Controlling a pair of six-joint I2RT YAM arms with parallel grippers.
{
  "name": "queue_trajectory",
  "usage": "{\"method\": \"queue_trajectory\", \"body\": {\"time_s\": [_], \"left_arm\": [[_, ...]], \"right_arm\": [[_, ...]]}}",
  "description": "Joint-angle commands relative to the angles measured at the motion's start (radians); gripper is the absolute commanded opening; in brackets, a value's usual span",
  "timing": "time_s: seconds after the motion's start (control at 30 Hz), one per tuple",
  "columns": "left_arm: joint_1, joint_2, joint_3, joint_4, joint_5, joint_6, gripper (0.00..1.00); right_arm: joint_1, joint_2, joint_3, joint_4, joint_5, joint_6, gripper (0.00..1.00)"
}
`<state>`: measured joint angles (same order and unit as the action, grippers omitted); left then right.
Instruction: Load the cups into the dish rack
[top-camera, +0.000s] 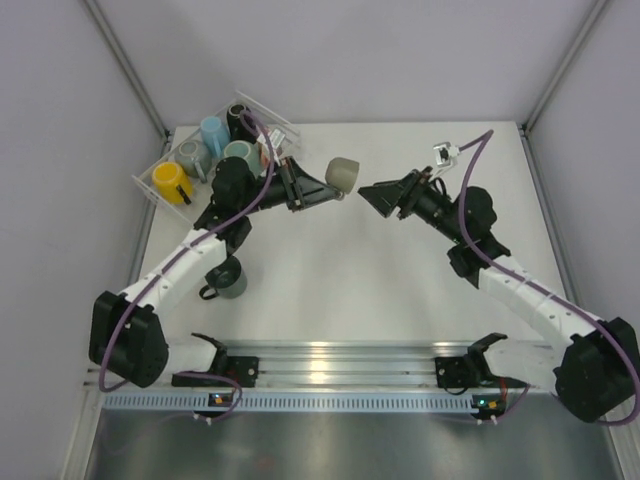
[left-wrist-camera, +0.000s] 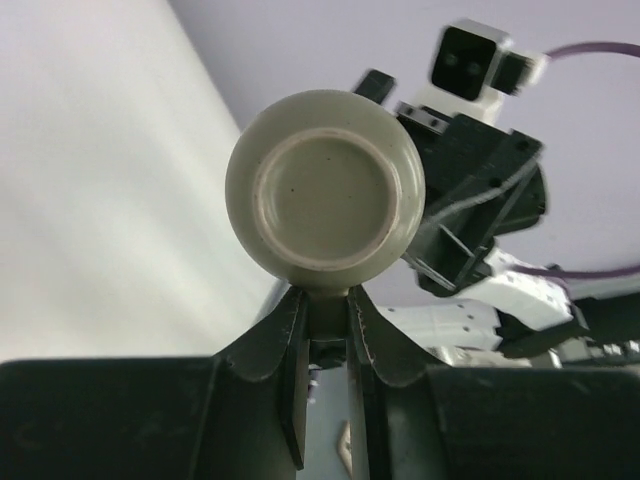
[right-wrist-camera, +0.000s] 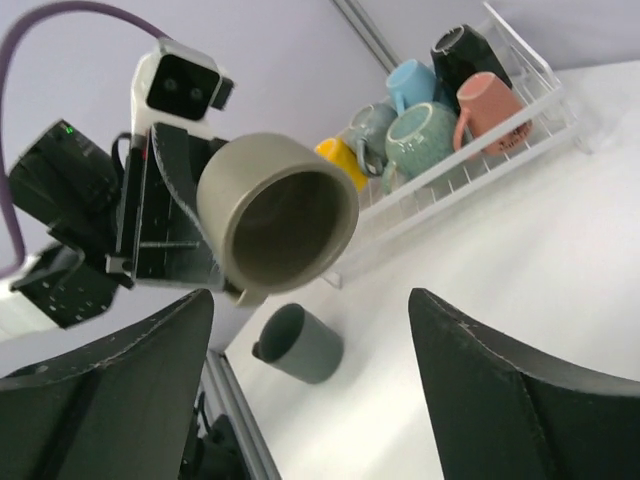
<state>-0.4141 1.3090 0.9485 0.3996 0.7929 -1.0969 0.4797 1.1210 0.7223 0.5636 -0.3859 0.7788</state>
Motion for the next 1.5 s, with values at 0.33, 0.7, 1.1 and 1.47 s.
{"method": "queue_trajectory", "body": {"time_s": [0.33, 0.7, 1.1, 1.47], "left_arm": [[0.135, -0.034, 0.249, -0.695, -0.489, 0.629, 0.0], [0.37, 0.062, 0.263, -0.757, -0.819, 0.795, 0.0], [0.408, 0.246, 0.337, -0.757, -1.014, 0.851, 0.0], [0.443, 0.372, 0.409, -0.759, -1.037, 0.833, 0.0]], "right_arm": [[-0.015, -0.204, 0.072, -0.33, 0.165, -0.174, 0.99], [-0.018, -0.216, 0.091, -0.364, 0.16, -0.216, 0.99], [-0.023, -0.239, 0.088, -0.384, 0.16, -0.248, 0.99], [-0.029, -0.259, 0.085, -0.407, 0.165, -0.269, 0.99]]}}
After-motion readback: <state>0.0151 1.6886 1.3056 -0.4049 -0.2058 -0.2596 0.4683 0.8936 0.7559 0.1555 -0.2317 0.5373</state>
